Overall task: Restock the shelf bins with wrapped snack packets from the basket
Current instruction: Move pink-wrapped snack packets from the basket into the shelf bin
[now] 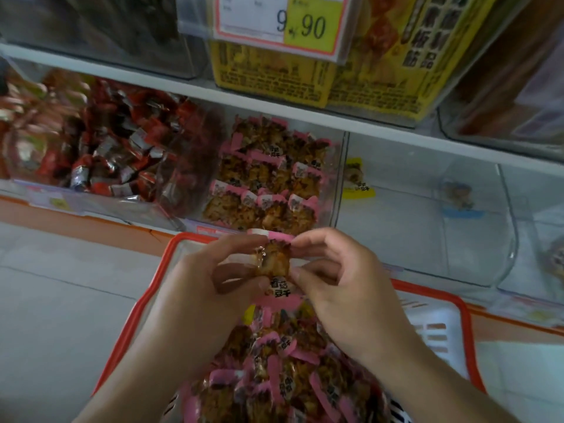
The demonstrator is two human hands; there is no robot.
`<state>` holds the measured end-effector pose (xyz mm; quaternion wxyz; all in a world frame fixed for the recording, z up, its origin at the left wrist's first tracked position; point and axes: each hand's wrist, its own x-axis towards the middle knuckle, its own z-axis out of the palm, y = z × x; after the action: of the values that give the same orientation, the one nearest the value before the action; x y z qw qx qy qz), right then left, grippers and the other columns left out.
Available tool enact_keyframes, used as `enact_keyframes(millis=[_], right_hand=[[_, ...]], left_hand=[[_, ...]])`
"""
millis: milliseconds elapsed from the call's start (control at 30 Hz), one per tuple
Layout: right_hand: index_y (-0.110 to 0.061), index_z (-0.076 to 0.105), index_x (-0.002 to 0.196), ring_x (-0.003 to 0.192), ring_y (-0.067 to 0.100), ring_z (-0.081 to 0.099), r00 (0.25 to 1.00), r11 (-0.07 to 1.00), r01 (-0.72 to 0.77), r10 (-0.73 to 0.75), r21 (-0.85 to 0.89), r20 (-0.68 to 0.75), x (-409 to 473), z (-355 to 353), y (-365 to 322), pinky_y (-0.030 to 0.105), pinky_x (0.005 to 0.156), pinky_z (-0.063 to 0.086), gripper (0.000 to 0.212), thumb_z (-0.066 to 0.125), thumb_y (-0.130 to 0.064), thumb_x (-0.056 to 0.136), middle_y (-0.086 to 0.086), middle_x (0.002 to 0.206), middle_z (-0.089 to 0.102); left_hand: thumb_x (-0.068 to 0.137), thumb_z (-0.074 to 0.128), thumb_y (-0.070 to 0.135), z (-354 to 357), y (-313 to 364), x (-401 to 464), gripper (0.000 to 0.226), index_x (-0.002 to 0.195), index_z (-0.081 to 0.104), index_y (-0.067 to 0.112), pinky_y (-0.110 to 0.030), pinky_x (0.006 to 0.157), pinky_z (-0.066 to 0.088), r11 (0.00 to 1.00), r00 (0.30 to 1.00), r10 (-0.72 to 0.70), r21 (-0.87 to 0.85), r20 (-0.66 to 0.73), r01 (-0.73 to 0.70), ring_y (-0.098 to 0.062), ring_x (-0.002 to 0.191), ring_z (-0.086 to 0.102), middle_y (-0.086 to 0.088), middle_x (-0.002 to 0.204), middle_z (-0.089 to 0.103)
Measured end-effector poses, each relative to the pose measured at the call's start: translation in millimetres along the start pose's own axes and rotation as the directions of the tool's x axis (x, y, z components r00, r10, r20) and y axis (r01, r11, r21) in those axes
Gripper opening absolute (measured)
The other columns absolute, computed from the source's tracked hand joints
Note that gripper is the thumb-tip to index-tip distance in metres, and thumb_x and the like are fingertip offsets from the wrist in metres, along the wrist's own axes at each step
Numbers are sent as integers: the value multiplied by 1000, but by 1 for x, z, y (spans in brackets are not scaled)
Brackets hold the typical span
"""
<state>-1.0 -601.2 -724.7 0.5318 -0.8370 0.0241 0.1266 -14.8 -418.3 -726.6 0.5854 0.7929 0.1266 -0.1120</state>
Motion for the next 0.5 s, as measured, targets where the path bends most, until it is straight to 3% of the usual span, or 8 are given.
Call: enact_keyframes(millis=[67, 133, 200, 300, 433, 500], right_hand=[[-42, 67, 120, 107, -10, 65, 999, 993, 37, -33, -115, 39, -2, -5, 0, 10, 89, 53, 27, 73, -25, 100, -29, 115, 69], [-43, 55, 141, 127, -13, 48, 995, 935, 78, -95, -346, -32, -4, -15, 4, -2, 99, 35, 45, 69, -31, 100, -30, 135, 56], [-31, 37, 158, 145, 3, 30, 995, 828, 51, -89, -558, -41, -2, -25, 7, 10, 116, 26, 65, 65, -36, 101, -15, 155, 40], [-17, 7, 167, 157, 20, 12, 992, 686, -60, 122, -725, 33, 1, -29, 14, 34, 131, 15, 88, 59, -44, 101, 0, 170, 15], [-18, 14, 161, 148, 18, 19, 977, 633, -40, 186, -773, 102, 0, -28, 16, 33, 129, 18, 75, 50, -46, 102, -3, 158, 28], [-19, 13, 161, 146, 18, 20, 974, 610, -33, 198, -792, 112, 1, -28, 16, 34, 128, 16, 74, 48, -45, 102, -4, 156, 28]], left_hand=[[82, 81, -6, -2, -1, 1, 55, 103, 78, 46, -18, 68, 60, 1000, 998, -10, 5, -57, 11, -6, 83, 76, 11, 88, 79], [82, 82, -3, -3, 4, 7, 54, 103, 78, 46, -12, 62, 55, 1000, 992, 9, 16, -127, -7, -5, 80, 76, 10, 86, 79], [82, 84, 4, -2, 15, 27, 50, 105, 76, 48, -14, 66, 56, 997, 983, 68, 56, -172, -59, 1, 85, 74, 17, 92, 77], [83, 84, 14, 5, 32, 82, 43, 111, 73, 46, -20, 77, 57, 973, 966, 188, 165, -177, -160, 6, 90, 70, 22, 98, 75], [82, 81, 26, 23, 42, 161, 44, 124, 69, 33, -36, 96, 58, 906, 930, 339, 317, -144, -281, -3, 105, 67, 16, 112, 73], [85, 81, 28, 32, 45, 192, 49, 130, 62, 27, -34, 102, 53, 891, 929, 346, 355, -128, -283, -9, 114, 61, 11, 120, 67]])
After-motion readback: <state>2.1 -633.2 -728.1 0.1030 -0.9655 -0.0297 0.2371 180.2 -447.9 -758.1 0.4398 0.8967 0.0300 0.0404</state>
